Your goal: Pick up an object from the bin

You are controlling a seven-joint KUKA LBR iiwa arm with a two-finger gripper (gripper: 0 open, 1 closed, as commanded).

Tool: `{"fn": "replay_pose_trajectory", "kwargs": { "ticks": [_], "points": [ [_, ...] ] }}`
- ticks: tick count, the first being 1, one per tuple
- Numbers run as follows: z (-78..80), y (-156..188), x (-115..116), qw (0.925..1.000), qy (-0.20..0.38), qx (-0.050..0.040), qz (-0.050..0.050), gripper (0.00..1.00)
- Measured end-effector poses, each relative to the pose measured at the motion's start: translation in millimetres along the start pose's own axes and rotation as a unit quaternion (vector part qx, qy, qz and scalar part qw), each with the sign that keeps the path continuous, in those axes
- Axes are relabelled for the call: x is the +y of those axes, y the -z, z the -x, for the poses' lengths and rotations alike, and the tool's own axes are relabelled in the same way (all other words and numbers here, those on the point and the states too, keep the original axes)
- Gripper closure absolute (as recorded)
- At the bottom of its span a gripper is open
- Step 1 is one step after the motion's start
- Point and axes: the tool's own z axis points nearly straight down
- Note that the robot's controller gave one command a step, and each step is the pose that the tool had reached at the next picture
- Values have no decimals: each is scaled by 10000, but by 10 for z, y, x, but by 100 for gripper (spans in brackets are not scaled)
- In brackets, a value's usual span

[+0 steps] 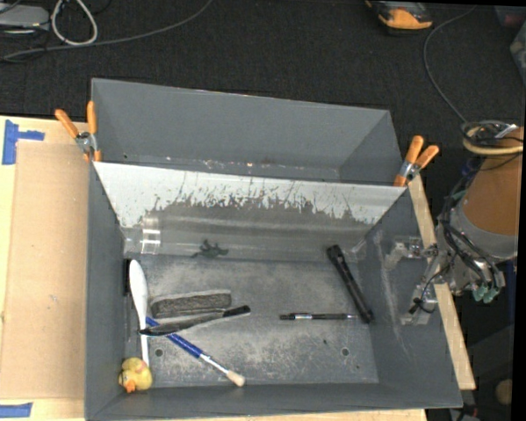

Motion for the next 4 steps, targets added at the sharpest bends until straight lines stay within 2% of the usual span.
{"fn": "replay_pose_trajectory", "kwargs": {
  "ticks": [1,2,3,4],
  "points": [
    [16,46,10,10000,25,-38,-8,0],
    [37,-737,337,9996,-263,-50,-5,0],
    [1,-959,524,9998,-183,-33,-8,0],
    [83,-950,904,9985,-540,-32,10,0]
  ]
}}
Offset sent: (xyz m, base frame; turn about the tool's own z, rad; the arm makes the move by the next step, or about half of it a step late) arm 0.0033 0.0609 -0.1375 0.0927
